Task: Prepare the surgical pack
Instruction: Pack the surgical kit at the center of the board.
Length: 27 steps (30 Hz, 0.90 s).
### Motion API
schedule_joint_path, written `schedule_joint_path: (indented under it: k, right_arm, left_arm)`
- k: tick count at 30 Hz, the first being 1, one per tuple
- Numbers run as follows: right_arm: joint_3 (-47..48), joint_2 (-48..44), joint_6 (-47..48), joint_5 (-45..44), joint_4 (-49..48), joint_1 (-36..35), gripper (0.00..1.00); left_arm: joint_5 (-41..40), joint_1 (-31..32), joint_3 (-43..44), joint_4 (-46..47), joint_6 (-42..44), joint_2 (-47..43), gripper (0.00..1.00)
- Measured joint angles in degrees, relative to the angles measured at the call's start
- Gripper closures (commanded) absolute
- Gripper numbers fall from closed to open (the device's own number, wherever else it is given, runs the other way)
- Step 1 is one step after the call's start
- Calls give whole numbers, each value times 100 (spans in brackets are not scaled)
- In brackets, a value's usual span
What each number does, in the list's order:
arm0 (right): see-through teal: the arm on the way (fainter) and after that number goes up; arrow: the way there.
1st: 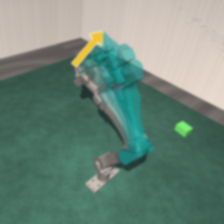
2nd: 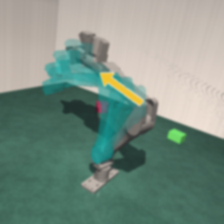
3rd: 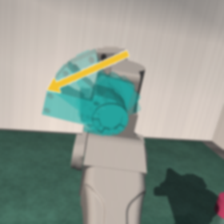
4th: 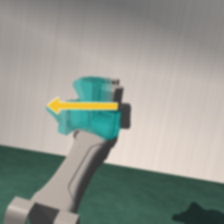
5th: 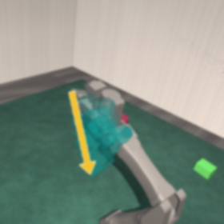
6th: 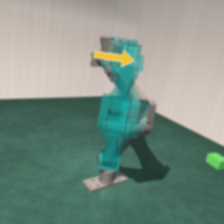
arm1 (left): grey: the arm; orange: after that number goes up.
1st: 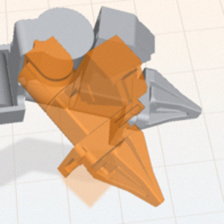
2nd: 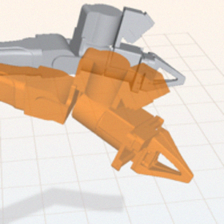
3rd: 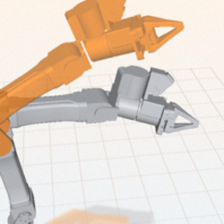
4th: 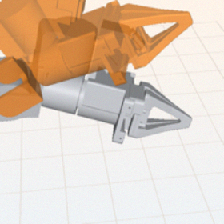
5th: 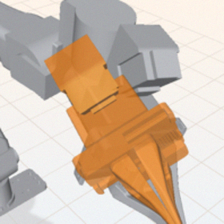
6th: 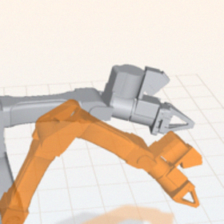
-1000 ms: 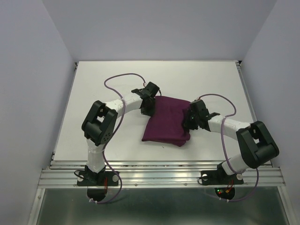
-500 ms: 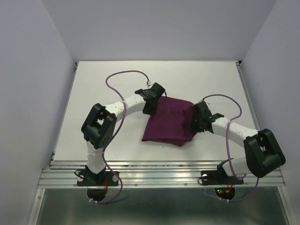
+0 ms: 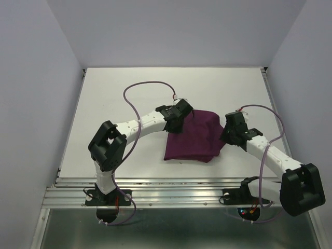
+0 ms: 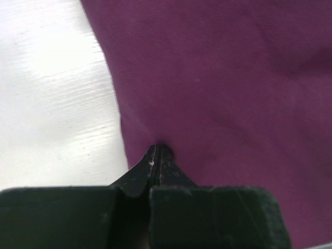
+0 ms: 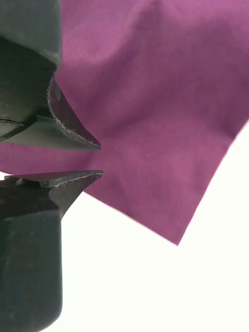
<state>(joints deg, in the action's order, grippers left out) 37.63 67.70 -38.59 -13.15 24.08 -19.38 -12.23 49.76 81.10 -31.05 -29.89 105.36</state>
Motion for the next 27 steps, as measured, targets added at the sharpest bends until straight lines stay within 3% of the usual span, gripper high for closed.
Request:
schedule_joint_path:
  k: [9, 18, 27]
  right_arm:
    - [-105, -195, 2, 275, 90, 247, 73]
    - [-105, 428, -66, 979, -363, 234, 76]
    - [415, 1838, -424, 1338, -1283, -1091, 76]
  left_arm:
    - [164, 485, 94, 170, -149, -9, 100]
    - [170, 529, 455, 208, -164, 26, 100]
    - [-101, 365, 540, 22, -142, 22, 100]
